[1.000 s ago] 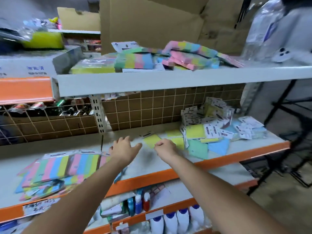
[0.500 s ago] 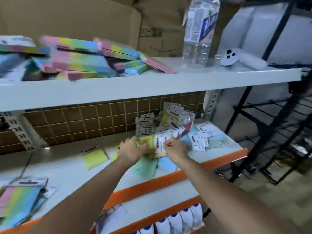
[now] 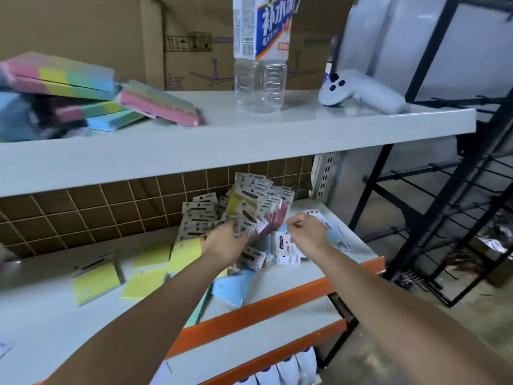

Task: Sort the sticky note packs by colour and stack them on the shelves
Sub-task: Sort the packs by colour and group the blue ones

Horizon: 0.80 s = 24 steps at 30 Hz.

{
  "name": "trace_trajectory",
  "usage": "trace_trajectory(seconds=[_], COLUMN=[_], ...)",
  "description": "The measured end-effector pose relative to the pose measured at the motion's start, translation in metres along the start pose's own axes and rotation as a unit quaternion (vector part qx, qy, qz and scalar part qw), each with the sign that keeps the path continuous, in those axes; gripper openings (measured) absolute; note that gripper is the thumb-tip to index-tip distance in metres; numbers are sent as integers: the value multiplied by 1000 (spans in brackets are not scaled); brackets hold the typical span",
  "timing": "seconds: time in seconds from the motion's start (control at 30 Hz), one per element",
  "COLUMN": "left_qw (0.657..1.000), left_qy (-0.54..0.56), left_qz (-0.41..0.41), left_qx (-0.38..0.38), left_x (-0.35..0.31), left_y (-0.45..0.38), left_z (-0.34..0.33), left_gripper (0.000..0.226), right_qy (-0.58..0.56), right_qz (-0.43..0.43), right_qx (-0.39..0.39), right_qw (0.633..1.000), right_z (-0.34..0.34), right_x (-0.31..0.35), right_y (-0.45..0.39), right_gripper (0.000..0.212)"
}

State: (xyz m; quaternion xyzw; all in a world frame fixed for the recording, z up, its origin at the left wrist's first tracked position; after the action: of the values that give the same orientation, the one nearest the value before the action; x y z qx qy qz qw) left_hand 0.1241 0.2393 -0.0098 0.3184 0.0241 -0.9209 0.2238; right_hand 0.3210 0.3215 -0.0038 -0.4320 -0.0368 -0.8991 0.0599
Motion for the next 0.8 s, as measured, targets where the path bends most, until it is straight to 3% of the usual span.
trace_trajectory(seconds=[0.2,0.37,0.53,0.67,0.8], left_qw=[999,997,994,994,994], left_qy=[37,48,79,92,112], left_qz=[-13,-2,28,29,3], left_qx=[-14,-61,-70,-58,-20], left_x=[-4,14,44,56,58], left_y=[-9,-5,-1,7,16], left_z=[-1,19,38,43,39], left_gripper=[38,31,28,24,24], right_qy=[66,75,171,218,227], right_qz=[-17,25,91,17,-65], right_qx=[-12,24,78,184,195], right_qw=[998,997,978,958,952], right_z=[19,-2,-35,-64,-76], right_x=[-20,-5,32,26,6], right_y=[-6,7,35,56,66], right_gripper=[8,24,45,44,36])
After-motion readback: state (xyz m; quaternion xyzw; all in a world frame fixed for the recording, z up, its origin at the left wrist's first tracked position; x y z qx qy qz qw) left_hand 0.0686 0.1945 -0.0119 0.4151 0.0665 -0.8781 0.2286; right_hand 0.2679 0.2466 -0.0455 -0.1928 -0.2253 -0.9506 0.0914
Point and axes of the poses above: each hand's wrist, its own y-axis away from the middle knuckle, its own z-axis out of the back of the hand, x = y × z, the point moved 8 cm from there along -y, towards the middle knuckle, and after that the axes turned 1 degree about y, right-handed, at the moved point
